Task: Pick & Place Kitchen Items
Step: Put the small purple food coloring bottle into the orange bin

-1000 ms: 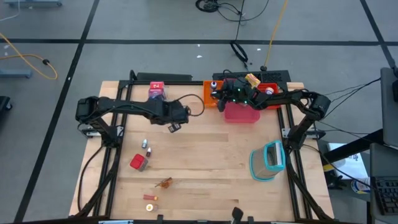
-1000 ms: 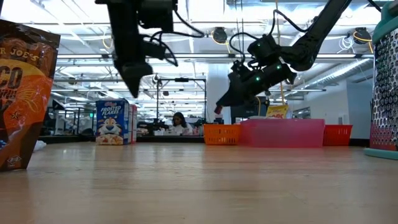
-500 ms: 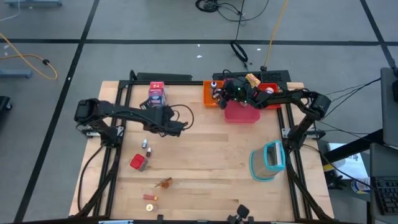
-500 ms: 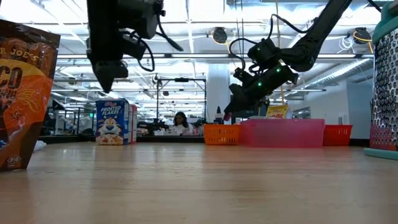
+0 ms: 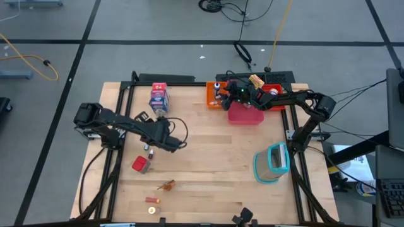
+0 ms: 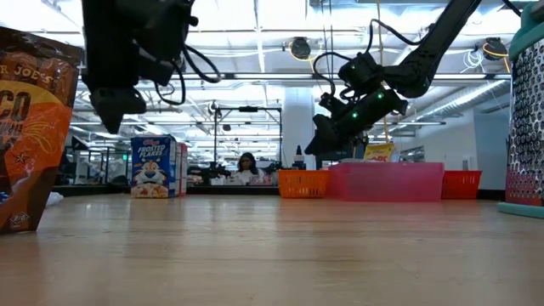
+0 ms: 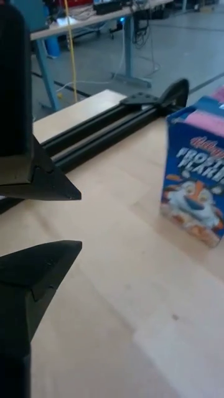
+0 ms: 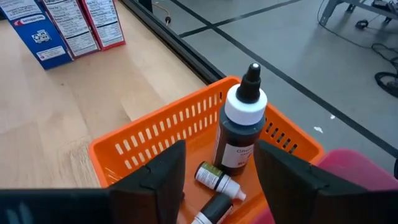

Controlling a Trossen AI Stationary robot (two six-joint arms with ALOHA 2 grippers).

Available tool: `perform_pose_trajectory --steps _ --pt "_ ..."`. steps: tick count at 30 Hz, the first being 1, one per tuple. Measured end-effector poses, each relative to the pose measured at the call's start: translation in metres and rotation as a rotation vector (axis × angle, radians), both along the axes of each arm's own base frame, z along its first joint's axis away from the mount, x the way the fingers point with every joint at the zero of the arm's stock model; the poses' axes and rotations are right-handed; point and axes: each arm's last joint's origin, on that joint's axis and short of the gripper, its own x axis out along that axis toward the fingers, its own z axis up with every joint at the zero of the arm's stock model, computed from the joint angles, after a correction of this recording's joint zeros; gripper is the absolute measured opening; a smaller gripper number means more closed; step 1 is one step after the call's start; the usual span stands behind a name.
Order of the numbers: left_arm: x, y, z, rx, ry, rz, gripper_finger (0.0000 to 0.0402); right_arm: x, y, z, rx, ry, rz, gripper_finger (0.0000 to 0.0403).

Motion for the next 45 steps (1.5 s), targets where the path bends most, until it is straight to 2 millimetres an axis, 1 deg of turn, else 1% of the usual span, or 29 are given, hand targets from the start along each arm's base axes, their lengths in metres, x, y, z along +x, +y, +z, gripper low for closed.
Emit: perform_pose_trajectory --steps 4,7,9,12,14,17,20,22,24,27,28,35,40,45 --pt "-0.006 -0.010 0.001 -0.022 -0.004 0.080 0.0115 -0.001 0.000 -0.001 0.011 0.013 -0.001 0.0182" --pt "-0.008 -0.017 0.002 -0.096 -0.042 0.157 0.0115 -0.001 0.001 -0.002 0.016 0.018 0.000 0.0177" --pt "-0.010 -0.019 0.006 -0.115 -0.075 0.180 0.0115 0.000 0.001 -0.002 0.016 0.018 0.001 0.0175" --pt "-0.017 -0.023 0.013 -0.127 -0.163 0.200 0.0115 0.001 0.004 -0.002 0.016 0.018 0.010 0.0173" --pt "-0.026 -0.024 0.017 -0.137 -0.222 0.205 0.0115 0.003 0.006 -0.002 0.016 0.017 0.019 0.0173" --pt "-0.042 -0.026 0.017 -0.178 -0.370 0.238 0.0115 0.005 0.010 -0.002 0.016 0.017 0.032 0.0172" --pt "-0.060 -0.025 0.011 -0.243 -0.500 0.275 0.0115 0.008 0.013 -0.001 0.010 0.010 0.046 0.0171" --pt "-0.070 -0.023 0.004 -0.301 -0.567 0.337 0.0115 0.009 0.014 0.000 0.002 -0.001 0.051 0.0171" --pt "-0.080 -0.020 -0.005 -0.329 -0.568 0.409 0.0115 0.010 0.015 0.001 -0.001 -0.008 0.054 0.0171" --pt "-0.093 -0.017 -0.018 -0.313 -0.555 0.485 0.0115 0.011 0.015 0.001 -0.006 -0.015 0.054 0.0171" --pt "-0.094 -0.016 -0.021 -0.312 -0.557 0.488 0.0115 0.011 0.015 0.001 -0.006 -0.016 0.053 0.0171" --pt "-0.085 -0.017 -0.022 -0.348 -0.603 0.416 0.0115 0.011 0.014 0.003 -0.014 -0.027 0.052 0.0171" --pt "-0.082 -0.015 -0.024 -0.351 -0.600 0.433 0.0115 0.011 0.014 0.003 -0.017 -0.032 0.052 0.0171" --pt "-0.075 -0.015 -0.029 -0.361 -0.599 0.434 0.0119 0.011 0.014 0.003 -0.017 -0.031 0.052 0.0171"
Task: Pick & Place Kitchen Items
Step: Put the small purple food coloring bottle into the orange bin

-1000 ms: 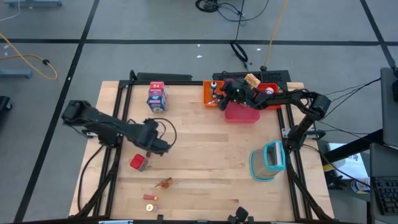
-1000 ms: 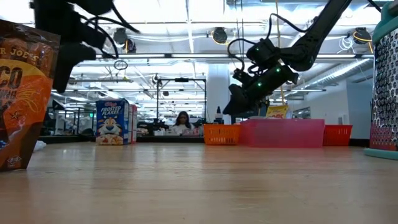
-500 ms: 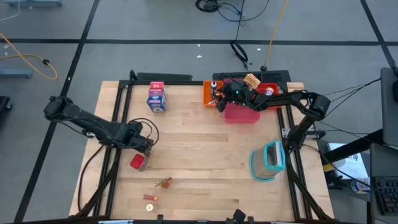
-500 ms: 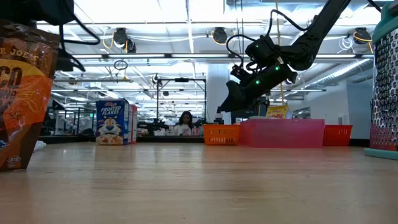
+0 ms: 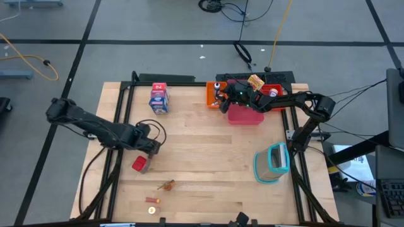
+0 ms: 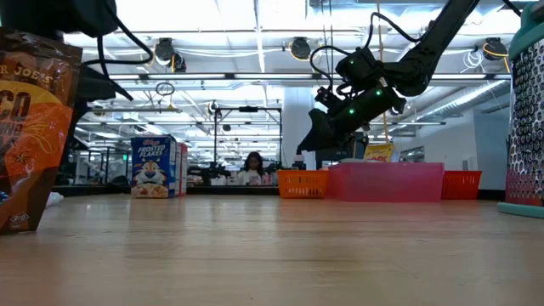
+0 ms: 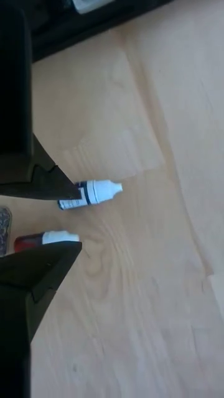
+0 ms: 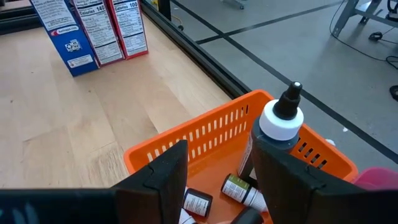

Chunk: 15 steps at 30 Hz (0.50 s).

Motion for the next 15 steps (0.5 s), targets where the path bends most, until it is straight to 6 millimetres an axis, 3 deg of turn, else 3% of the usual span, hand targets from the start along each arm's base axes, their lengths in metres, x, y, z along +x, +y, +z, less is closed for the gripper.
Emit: perform_pose_trajectory --steps 15 --pt "0.011 -0.004 -0.025 0.004 0.157 0.027 0.0212 0.002 0.004 0.000 0.001 0.005 0.017 0.0171"
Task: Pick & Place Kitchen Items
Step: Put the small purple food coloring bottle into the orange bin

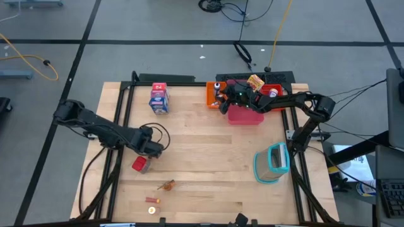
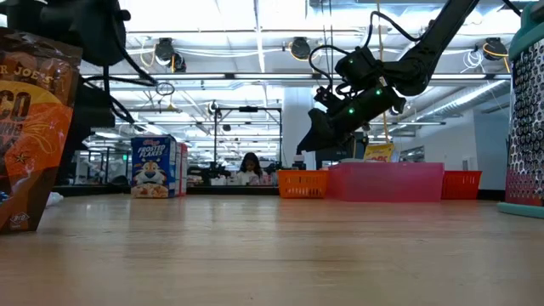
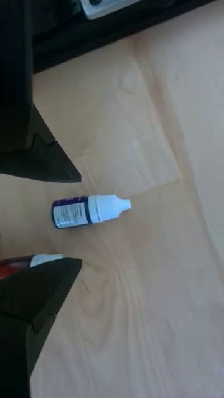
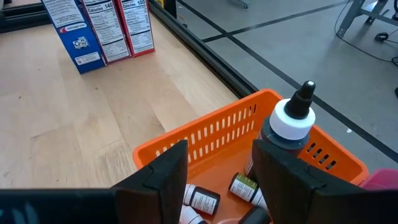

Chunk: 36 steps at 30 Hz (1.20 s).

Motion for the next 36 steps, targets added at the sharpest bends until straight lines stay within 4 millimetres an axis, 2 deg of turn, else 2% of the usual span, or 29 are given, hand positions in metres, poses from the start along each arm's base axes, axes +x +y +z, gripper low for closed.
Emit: perform_pose_trajectory --steps 9,14,20,26,36 --pt "0.005 -0.001 -0.015 0.014 0.086 0.023 0.0207 0.000 0.000 0.000 0.000 0.000 0.001 0.0171" --pt "0.003 0.000 -0.024 0.015 0.085 0.025 0.0173 0.000 0.000 0.000 0.000 0.000 0.001 0.0171" --pt "0.001 0.000 -0.037 -0.010 0.018 0.005 0.0114 0.000 0.000 0.000 0.000 0.000 0.001 0.0171" --pt "0.002 0.000 -0.032 -0.012 0.025 -0.025 0.0037 0.000 0.000 0.000 -0.001 0.000 0.000 0.0171" --pt "-0.002 0.006 -0.011 0.140 -0.042 -0.075 0.0034 0.000 0.000 0.001 0.007 -0.019 -0.003 0.0171"
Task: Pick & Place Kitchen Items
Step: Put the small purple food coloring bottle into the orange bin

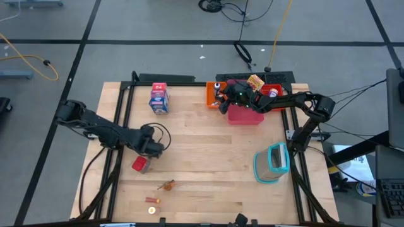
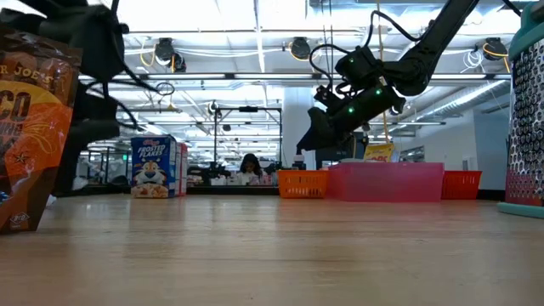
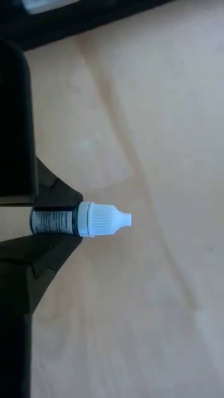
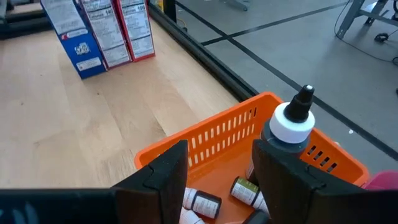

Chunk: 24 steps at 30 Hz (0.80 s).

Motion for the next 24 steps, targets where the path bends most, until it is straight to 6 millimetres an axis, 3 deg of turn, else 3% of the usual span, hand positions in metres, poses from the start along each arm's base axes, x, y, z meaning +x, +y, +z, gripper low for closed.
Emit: perform_pose_trajectory --steps 11,24 --pt "0.027 0.006 0.039 0.408 -0.411 -0.226 0.0034 0.011 0.012 0.020 0.162 -0.293 0.377 0.0171" --pt "0.078 0.022 0.085 0.676 -0.731 -0.523 0.0033 0.031 0.053 0.035 0.126 -0.420 0.576 0.0171"
